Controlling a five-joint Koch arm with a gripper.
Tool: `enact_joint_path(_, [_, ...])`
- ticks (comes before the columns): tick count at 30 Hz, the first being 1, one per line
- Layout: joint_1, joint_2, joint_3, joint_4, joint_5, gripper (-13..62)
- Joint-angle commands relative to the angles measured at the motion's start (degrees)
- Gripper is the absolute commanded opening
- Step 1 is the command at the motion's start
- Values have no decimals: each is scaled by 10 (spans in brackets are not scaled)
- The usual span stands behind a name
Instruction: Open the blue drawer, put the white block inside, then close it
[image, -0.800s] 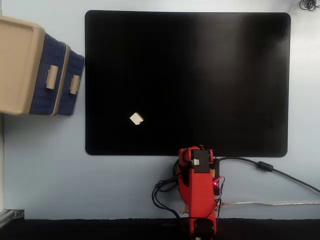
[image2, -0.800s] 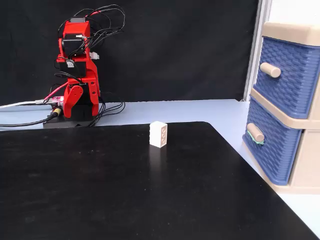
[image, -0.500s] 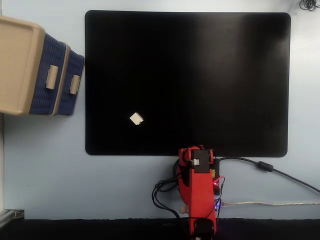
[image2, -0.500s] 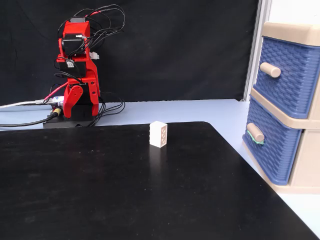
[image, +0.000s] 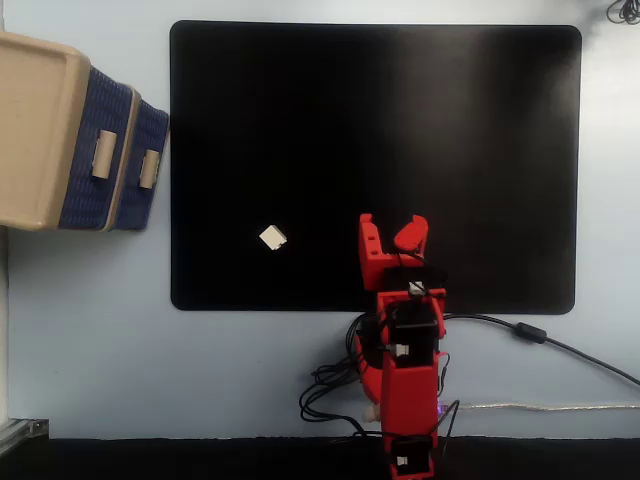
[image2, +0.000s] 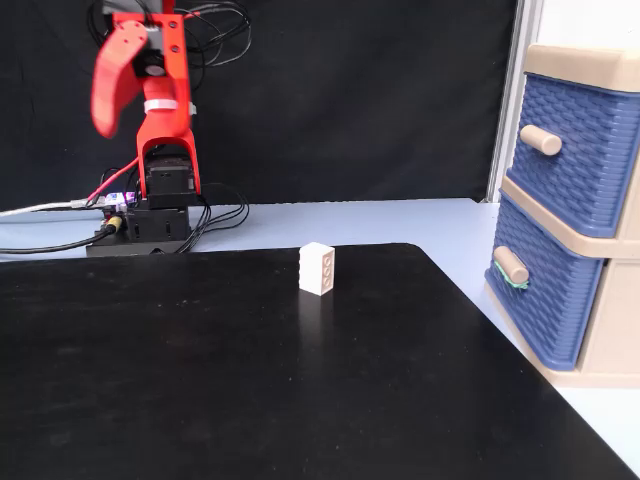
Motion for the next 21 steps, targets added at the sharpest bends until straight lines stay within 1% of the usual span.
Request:
enact_joint_path(1, [-73,-33,2,-88,146,341])
enact_joint_path(4, [-154,-100,23,-200,296,341])
enact_joint_path(7, [-228,-171,48,-366,453,341])
enact_joint_path(12, [-284,-266,100,-634,622,340])
enact_joint_path(17, [-319,-335,202,-914,686,334])
enact_joint_path(21, [-342,-435,241,-1147,729,335])
